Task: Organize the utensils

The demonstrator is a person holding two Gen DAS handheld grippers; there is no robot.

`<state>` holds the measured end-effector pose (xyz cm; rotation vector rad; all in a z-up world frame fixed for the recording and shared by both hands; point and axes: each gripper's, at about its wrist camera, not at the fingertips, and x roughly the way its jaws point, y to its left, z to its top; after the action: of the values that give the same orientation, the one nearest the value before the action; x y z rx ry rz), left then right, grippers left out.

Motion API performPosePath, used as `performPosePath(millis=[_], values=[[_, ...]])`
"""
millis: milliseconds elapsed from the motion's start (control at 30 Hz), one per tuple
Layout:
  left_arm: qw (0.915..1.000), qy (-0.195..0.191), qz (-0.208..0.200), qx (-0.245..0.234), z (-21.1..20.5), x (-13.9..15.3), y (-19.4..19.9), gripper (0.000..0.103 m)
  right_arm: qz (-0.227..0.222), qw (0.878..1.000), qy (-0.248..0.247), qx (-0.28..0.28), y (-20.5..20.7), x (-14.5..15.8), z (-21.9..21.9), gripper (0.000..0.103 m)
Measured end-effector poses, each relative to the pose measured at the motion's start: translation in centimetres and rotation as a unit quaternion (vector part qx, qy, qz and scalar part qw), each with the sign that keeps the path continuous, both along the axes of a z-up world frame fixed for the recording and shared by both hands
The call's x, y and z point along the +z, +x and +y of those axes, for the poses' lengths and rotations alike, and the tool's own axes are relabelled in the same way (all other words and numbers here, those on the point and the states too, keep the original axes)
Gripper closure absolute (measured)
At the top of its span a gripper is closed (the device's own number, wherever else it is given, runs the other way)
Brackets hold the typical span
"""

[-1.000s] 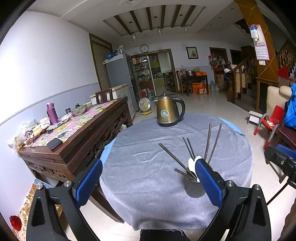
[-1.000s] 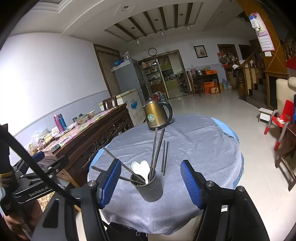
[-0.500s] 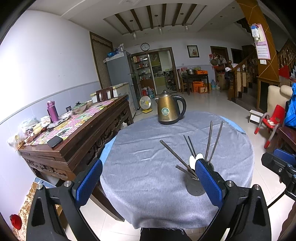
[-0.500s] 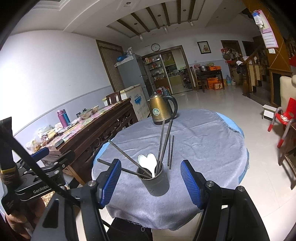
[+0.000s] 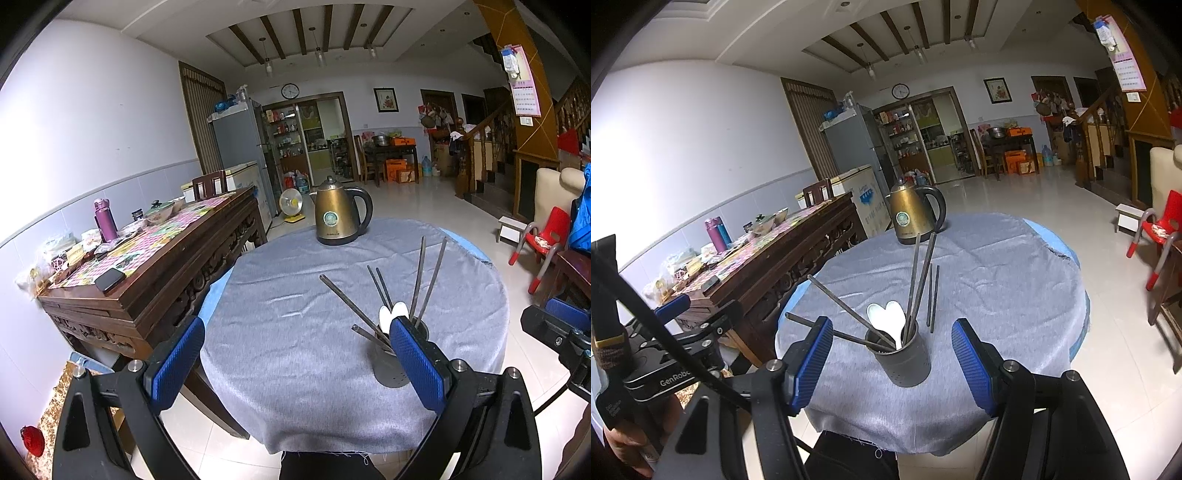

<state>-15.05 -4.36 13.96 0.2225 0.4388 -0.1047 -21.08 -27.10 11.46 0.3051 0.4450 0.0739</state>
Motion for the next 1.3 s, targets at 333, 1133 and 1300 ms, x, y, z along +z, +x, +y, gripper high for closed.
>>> performPosePath(millis=[333, 1133, 1300], values=[[1.0000, 0.004, 0.004, 0.003, 0.2, -0.2, 0.1, 0.003, 0.007, 1.000, 0.003, 0.006, 0.2, -0.4, 0.1, 0.032], [0.9997, 0.015, 0.020, 0.004, -0.1, -1.2, 0.3, 0.003, 0.015, 1.000, 0.011, 0.007, 0.5, -1.1, -0.1, 0.032], [0.9996, 0.016, 0.024, 0.006, -0.1, -1.6, 0.3, 0.003, 0.023, 1.000, 0.014, 0.008, 0.7, -1.6, -0.1, 0.032]])
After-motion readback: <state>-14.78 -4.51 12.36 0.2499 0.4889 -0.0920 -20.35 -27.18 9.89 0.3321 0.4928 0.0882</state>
